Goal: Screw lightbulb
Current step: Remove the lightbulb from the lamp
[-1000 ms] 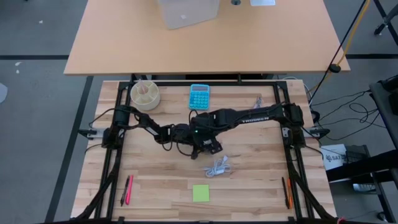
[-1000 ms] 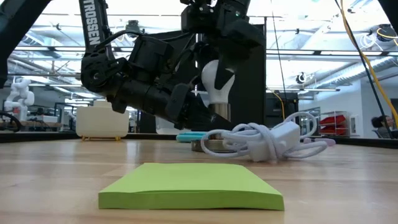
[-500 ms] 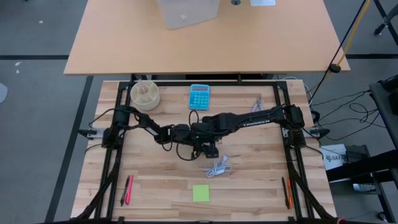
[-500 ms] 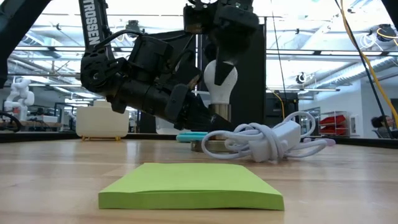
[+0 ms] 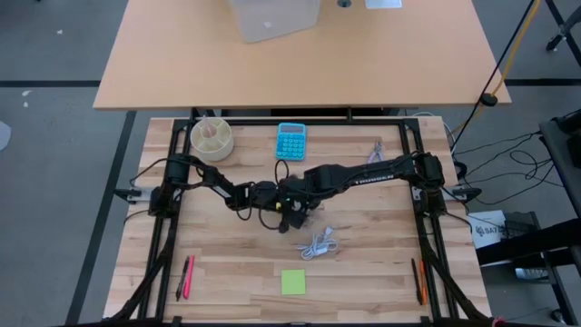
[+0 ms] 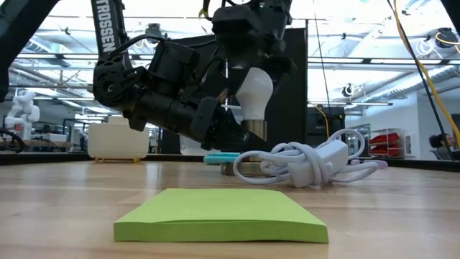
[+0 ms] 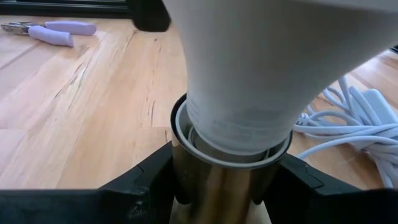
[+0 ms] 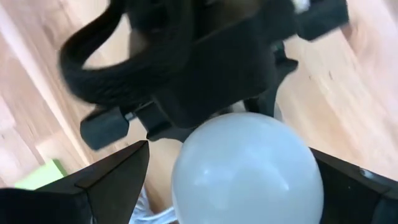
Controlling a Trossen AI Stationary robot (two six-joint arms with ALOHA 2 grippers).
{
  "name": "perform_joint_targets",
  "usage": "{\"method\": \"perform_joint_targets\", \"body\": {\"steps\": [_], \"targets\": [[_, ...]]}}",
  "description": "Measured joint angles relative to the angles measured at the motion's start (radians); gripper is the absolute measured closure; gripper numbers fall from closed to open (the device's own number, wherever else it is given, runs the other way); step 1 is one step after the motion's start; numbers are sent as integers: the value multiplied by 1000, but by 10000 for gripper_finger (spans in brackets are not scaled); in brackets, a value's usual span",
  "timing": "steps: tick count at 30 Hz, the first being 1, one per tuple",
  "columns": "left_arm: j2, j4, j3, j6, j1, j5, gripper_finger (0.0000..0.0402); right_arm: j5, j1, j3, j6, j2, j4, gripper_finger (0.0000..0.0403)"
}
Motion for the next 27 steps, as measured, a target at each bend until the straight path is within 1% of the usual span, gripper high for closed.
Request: {"method": "perform_joint_targets", "body": {"steps": [5,11,15,18,27], "targets": [[0,1,0,-4,0,0,204,-6,-6,0,114,0,-22,30],[0,0,0,-4,-2,0,204,-5,-20,0,172,0,-72,30],[0,1,0,-4,-2,0,204,-2,-33,0,190,0,-66,35],[0,1,0,-4,-2,0,204,-2,-42,0,194,0,-49,52],[0,1,0,-4,-1,-1,204,-8,-54,0,169,0,-35,120]]}}
